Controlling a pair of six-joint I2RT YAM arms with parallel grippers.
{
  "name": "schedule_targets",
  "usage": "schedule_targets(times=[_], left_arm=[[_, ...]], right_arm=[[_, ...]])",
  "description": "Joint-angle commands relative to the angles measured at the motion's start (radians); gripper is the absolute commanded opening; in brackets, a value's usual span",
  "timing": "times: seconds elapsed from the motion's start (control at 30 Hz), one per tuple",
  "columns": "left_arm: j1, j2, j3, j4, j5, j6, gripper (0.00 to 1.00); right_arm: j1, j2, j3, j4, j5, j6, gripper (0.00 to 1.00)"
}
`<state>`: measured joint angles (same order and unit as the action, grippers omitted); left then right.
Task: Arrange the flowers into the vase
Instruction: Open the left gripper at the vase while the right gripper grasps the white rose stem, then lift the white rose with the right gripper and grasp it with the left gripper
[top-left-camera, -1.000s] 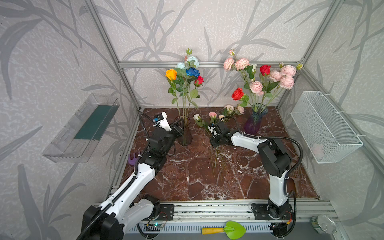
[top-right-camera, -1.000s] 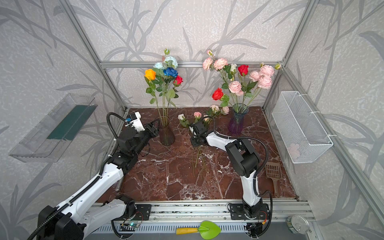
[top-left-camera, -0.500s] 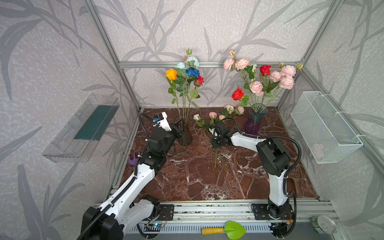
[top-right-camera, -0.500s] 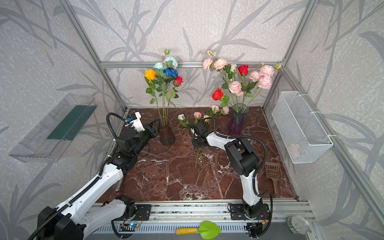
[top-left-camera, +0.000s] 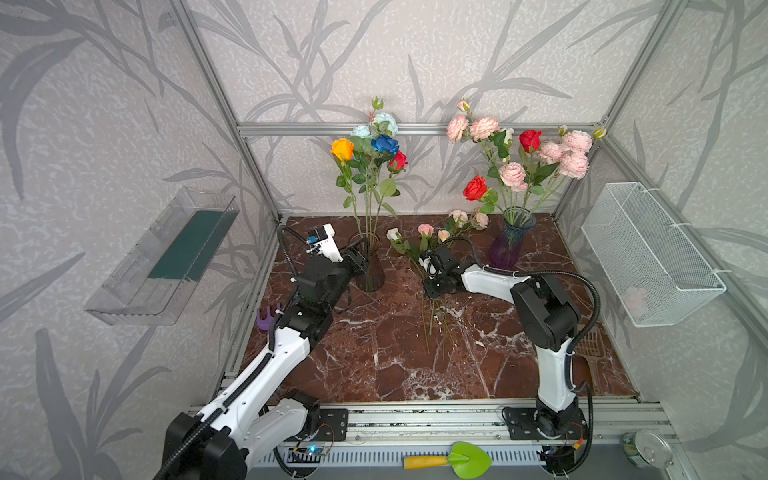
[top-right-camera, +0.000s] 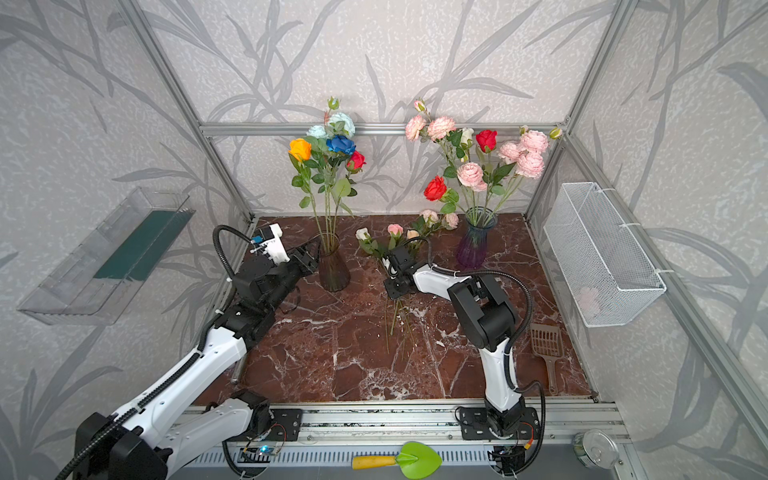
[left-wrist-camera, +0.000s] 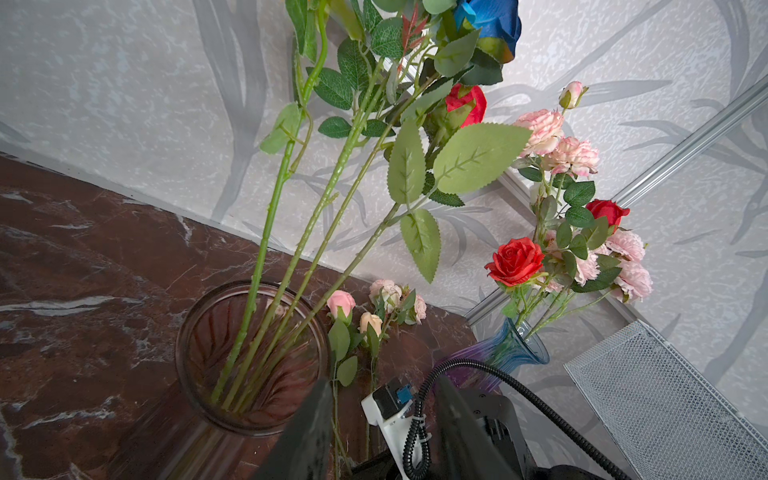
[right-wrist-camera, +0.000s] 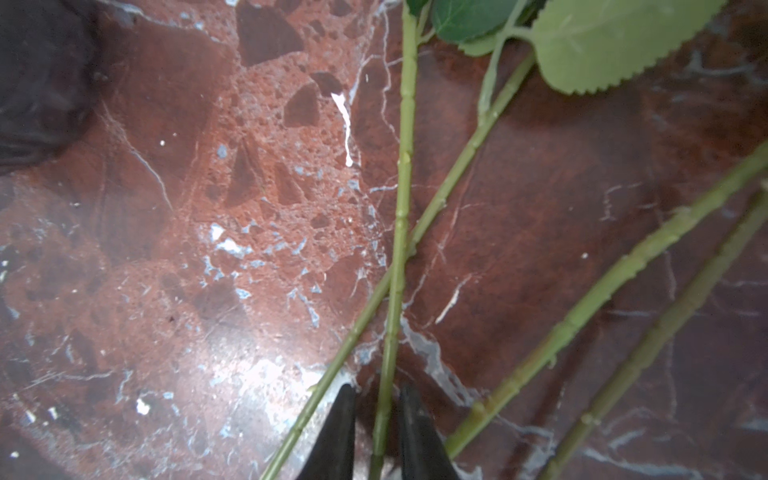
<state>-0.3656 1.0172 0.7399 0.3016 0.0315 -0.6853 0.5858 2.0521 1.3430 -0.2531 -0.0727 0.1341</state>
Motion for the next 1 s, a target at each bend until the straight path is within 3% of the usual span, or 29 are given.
schedule_targets(times=[0.0, 0.13, 0.5, 0.67, 0.83, 0.93, 0.97], left_arm=[[-0.002, 0.000, 0.030, 0.031, 0.008, -0.013, 0.42], [-0.002, -0.002, 0.029, 0.032, 0.010, -0.013, 0.42], [-0.002, -0.001, 0.033, 0.063, 0.061, -0.007, 0.42], [-0.002, 0.025, 0.033, 0.137, 0.175, -0.017, 0.43], [-0.004, 0.099, 0.056, 0.245, 0.380, -0.056, 0.49], [-0.004, 0.156, 0.068, 0.320, 0.490, -0.098, 0.57], [-0.006, 0.172, 0.073, 0.336, 0.519, -0.108, 0.68]], right_arm=[[-0.007, 0.016, -0.021, -0.002, -0.012, 0.007, 0.19], [-0.007, -0.023, -0.046, 0.027, -0.027, 0.031, 0.08], [-0.008, -0.309, -0.186, 0.157, 0.002, 0.166, 0.03], [-0.008, -0.501, -0.323, 0.286, 0.051, 0.231, 0.01], [-0.006, -0.691, -0.452, 0.423, 0.053, 0.305, 0.00], [0.010, -0.798, -0.525, 0.518, 0.067, 0.330, 0.00], [0.018, -0.825, -0.544, 0.545, 0.077, 0.334, 0.00]])
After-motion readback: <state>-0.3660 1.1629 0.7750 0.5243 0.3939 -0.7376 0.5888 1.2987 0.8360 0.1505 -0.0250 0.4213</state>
